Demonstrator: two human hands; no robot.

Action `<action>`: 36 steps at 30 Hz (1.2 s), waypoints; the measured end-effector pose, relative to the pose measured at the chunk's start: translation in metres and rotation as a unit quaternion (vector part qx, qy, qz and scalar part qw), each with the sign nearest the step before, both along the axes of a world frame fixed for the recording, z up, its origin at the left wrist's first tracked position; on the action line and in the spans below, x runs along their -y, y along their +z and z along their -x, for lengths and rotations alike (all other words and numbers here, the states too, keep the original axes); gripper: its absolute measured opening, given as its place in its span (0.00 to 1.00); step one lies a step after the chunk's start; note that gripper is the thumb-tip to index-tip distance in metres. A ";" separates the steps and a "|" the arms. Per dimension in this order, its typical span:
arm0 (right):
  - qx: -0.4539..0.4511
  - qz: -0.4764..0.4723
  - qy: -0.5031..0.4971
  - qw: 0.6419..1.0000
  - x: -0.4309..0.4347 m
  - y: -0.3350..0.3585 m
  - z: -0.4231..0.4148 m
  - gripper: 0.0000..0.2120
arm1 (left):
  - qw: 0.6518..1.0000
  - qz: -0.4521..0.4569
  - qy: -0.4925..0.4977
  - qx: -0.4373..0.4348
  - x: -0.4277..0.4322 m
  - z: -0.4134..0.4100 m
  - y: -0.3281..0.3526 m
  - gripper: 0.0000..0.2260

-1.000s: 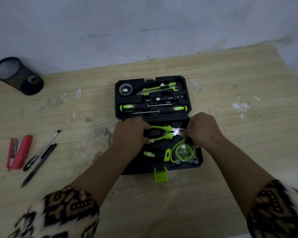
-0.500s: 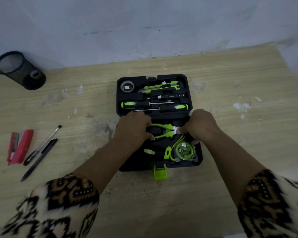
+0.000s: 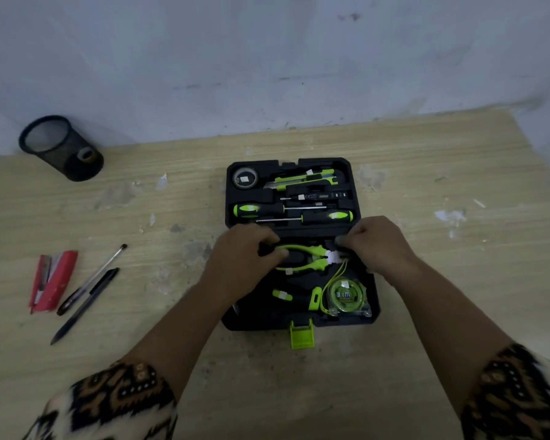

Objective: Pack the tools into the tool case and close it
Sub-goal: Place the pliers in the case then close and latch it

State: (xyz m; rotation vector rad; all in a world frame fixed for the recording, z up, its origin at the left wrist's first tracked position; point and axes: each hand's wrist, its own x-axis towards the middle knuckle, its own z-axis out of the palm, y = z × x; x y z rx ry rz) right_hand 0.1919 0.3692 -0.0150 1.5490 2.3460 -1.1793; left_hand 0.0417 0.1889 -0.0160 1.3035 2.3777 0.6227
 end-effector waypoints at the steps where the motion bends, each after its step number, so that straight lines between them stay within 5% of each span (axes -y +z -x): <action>1: -0.035 -0.018 -0.031 0.999 -0.004 0.001 0.002 0.14 | 0.998 -0.049 0.046 0.012 0.001 0.009 0.001 0.10; 4: -0.106 -0.038 -0.103 0.988 -0.019 0.001 0.016 0.14 | 0.975 -0.126 0.182 -0.022 -0.002 0.041 -0.002 0.12; 9: -0.054 -0.014 -0.043 0.998 -0.028 -0.011 0.044 0.33 | 0.964 -0.004 0.261 0.045 -0.027 0.076 -0.023 0.31; 22: 0.001 0.013 -0.091 0.996 -0.051 -0.035 0.067 0.44 | 0.960 0.028 0.267 0.078 -0.064 0.093 -0.046 0.25; 27: -0.042 0.043 -0.093 0.994 -0.057 -0.029 0.062 0.29 | 0.948 -0.022 0.284 0.142 -0.064 0.100 -0.032 0.24; 36: -0.119 -0.048 -0.054 0.990 -0.030 0.018 0.033 0.26 | 0.947 -0.128 0.248 0.161 -0.031 0.076 0.026 0.16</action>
